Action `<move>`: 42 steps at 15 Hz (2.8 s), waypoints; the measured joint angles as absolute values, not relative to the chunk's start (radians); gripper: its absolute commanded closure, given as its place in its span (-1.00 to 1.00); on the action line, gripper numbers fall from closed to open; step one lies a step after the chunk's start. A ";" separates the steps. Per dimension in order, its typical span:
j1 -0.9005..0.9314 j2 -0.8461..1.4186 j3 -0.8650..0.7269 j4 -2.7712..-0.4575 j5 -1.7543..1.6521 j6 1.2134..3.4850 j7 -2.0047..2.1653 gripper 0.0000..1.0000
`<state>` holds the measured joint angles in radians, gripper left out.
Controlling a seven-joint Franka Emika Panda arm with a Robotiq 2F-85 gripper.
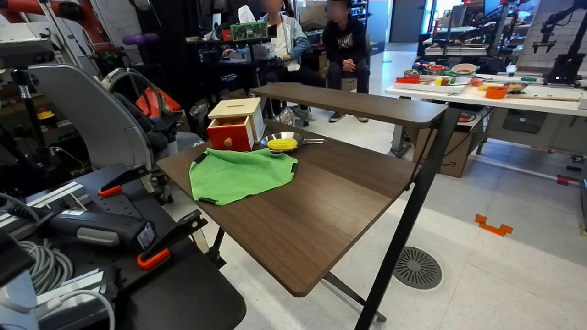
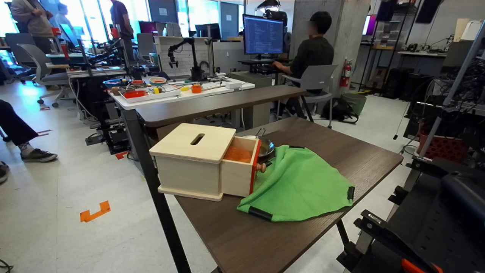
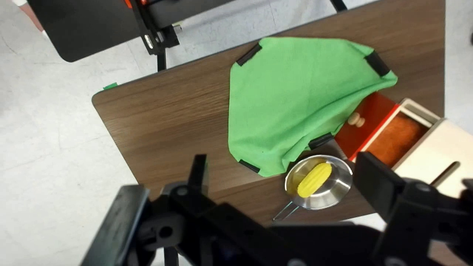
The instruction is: Pick the cob on the pan and put it on the table
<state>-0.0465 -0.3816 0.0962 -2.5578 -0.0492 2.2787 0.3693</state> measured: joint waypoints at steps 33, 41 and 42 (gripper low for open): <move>0.143 0.842 -0.054 -1.697 0.053 2.645 0.959 -0.91; 0.142 0.914 -0.060 -1.586 0.066 2.590 0.958 0.50; 0.142 0.921 -0.061 -1.576 0.066 2.580 0.957 0.65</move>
<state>0.1423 0.9207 -0.0611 -1.5764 0.0658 2.5797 0.9574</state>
